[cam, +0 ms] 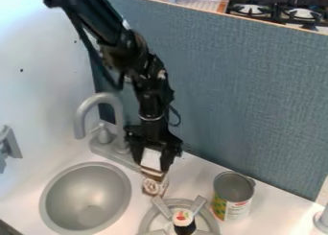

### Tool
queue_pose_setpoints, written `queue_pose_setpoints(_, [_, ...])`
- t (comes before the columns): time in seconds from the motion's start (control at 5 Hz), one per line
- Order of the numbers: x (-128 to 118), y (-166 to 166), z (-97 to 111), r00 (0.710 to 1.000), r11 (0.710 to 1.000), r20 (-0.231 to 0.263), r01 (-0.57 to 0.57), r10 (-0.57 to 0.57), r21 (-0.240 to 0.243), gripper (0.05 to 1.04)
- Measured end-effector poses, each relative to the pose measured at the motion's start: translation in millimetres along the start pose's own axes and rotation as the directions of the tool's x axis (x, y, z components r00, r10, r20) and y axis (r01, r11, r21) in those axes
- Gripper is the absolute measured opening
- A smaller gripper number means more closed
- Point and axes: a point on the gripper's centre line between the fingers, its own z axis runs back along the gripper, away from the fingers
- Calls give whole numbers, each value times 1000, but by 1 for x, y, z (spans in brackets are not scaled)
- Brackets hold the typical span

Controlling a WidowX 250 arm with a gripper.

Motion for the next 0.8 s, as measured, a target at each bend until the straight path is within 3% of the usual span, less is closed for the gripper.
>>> queue_pose_setpoints(0.2, [-13,-20,40,993,991,76,83,-91,102,832])
queue_pose_setpoints(0.4, [-42,-44,59,986,980,69,141,-151,138,832])
queue_pose_setpoints(0.6, [-65,-87,57,977,977,33,208,-209,46,832])
queue_pose_setpoints(0.8, [-87,-133,56,955,953,34,297,-295,-59,832])
